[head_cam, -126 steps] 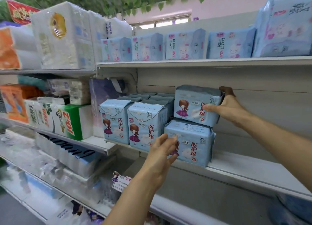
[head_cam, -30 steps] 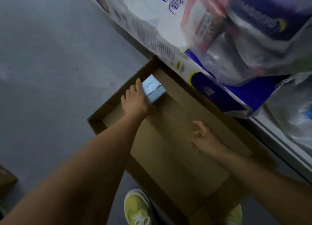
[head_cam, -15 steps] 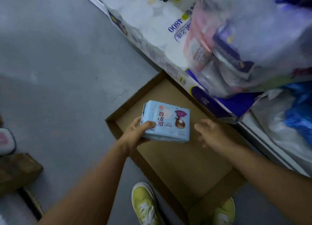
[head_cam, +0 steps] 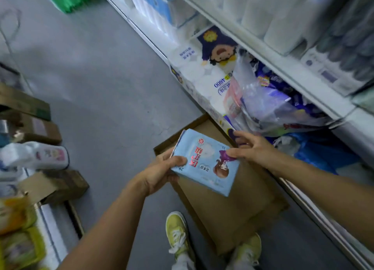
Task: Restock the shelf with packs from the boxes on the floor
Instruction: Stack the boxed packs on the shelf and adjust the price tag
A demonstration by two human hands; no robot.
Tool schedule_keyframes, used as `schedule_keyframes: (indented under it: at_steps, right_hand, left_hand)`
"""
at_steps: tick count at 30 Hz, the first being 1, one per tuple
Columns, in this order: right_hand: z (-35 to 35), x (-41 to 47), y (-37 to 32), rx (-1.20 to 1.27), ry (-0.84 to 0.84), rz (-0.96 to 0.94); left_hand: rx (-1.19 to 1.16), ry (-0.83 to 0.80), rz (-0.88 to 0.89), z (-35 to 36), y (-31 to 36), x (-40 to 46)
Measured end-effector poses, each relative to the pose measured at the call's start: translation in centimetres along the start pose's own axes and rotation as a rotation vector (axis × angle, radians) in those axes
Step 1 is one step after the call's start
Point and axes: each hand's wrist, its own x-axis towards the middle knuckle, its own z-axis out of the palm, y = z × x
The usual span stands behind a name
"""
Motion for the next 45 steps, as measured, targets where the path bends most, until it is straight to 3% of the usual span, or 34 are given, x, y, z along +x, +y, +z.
schedule_keyframes:
  at_steps: [6,11,14,17,20,23,30,36,45]
  right_hand:
    - [-1.1,-8.1,-11.5,-0.341,-0.347,-0.187]
    - [-2.6,-15.1,-17.8,-0.323,-0.397,-0.195]
    - [-4.1,-19.6,-20.4,-0.324,-0.323,-0.227]
    - [-4.7,-24.5,-21.7,-0.245,-0.193,-0.259]
    - [-5.0,-28.9,-21.5,0.044,-0.022,-0.324]
    - [-4.5,-32.8,-20.8,0.396,0.158,-0.331]
    - [-2.7,-41.4,-20.5,0.870,0.237,-0.387]
    - [-3.0,-48.6,-20.4,0.727,0.311,-0.432]
    - [-4.3,-59.3,-17.7,0.373,0.582,-0.403]
  left_hand:
    - [0.363,-0.118,0.099,2.4,8.9,-9.2]
    - [0.543,-0.132,0.136,5.8,16.3,-15.1]
    - [0.539,-0.142,0.212,7.4,19.3,-18.1]
    - [0.374,-0.043,0.322,8.9,20.1,-21.3]
    - [0.134,0.006,0.370,10.1,19.4,-24.7]
    - [0.018,-0.048,0.345,11.5,18.3,-28.9]
    - [-0.100,-0.148,0.457,15.4,20.1,-36.4]
    - [0.013,-0.204,0.569,17.0,22.1,-40.6]
    - [0.157,-0.373,0.623,23.2,23.3,-44.9]
